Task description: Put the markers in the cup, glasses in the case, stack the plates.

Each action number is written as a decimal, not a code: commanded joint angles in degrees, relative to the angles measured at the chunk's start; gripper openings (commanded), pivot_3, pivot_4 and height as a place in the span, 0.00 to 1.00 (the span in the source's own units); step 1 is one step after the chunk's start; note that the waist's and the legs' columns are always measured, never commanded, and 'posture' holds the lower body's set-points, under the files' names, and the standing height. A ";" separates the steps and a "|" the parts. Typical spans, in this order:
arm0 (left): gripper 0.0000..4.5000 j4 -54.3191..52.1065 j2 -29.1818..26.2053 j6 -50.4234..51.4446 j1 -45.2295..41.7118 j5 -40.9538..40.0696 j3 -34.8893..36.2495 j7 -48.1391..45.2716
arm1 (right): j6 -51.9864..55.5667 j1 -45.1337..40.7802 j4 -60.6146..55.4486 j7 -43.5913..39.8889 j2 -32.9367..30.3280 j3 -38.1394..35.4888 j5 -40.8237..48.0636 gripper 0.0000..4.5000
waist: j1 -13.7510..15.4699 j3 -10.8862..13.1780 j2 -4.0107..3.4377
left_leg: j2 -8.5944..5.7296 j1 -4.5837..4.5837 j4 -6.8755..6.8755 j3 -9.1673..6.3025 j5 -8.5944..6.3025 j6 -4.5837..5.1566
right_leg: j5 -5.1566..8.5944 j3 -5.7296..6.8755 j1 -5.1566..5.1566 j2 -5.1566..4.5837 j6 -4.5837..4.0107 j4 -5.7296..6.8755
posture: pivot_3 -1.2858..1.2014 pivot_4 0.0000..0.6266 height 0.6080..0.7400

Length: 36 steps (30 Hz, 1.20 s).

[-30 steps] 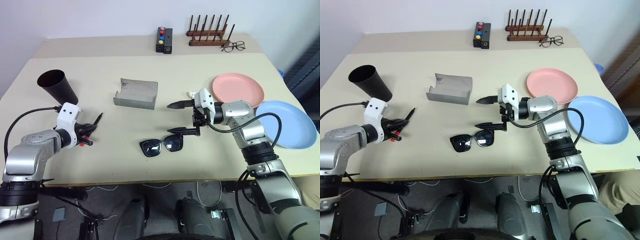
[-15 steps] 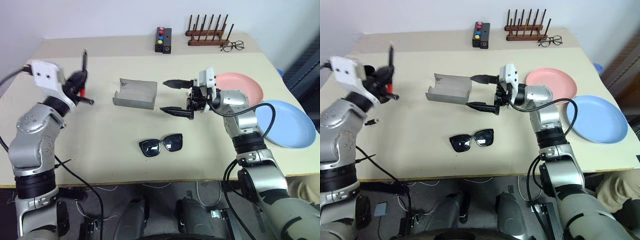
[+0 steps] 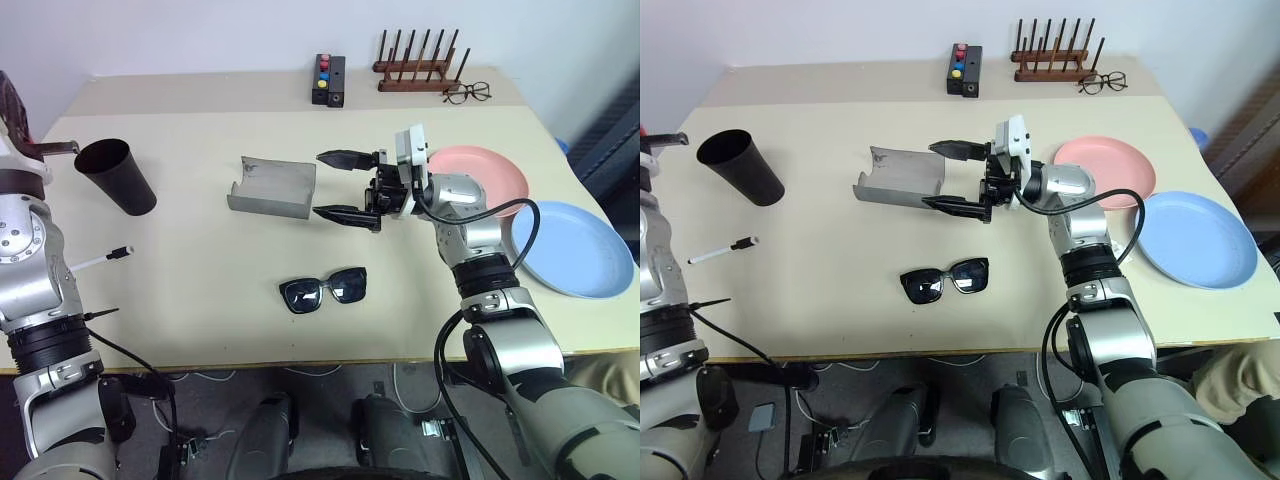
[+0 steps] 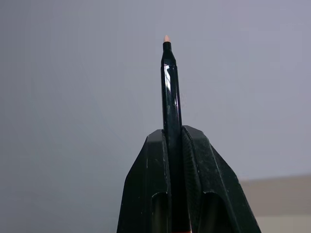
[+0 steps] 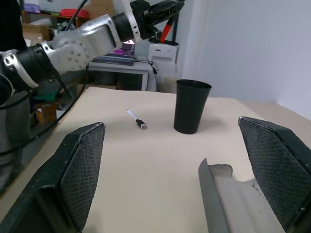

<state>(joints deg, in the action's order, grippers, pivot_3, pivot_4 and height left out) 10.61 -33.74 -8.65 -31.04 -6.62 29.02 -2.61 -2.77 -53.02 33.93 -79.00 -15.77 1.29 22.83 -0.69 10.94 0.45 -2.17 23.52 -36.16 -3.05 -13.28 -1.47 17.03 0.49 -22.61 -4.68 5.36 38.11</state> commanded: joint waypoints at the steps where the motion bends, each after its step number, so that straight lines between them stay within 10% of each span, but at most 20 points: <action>1: 0.00 4.42 0.57 -6.70 -2.10 1.50 0.31 3.31 | -1.15 -2.87 0.11 -0.41 0.60 -1.84 1.45 1.00 | 0.06 0.00 0.01 | 0.00 0.00 -0.01 0.00 0.00 0.00 | 0.00 0.00 0.00 0.00 0.00 0.00 | 0.52 0.24 1.00; 36: 0.00 49.25 -0.14 -29.86 -23.42 1.97 -4.97 8.66 | 0.88 -2.33 -3.53 2.69 2.14 -3.29 2.19 1.00 | -0.25 -0.04 0.12 | -0.02 0.06 0.01 0.07 0.02 -0.03 | -0.04 0.02 -0.14 0.01 0.07 0.10 | 0.52 0.24 1.00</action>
<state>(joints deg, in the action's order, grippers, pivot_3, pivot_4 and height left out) 59.95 -32.27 -37.10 -52.75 -4.47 24.07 6.15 -1.79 -54.77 32.86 -76.80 -14.02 -0.94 23.62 -0.94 10.90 0.58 -2.19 23.58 -36.15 -2.96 -13.25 -1.50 16.99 0.52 -22.76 -4.67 5.43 38.21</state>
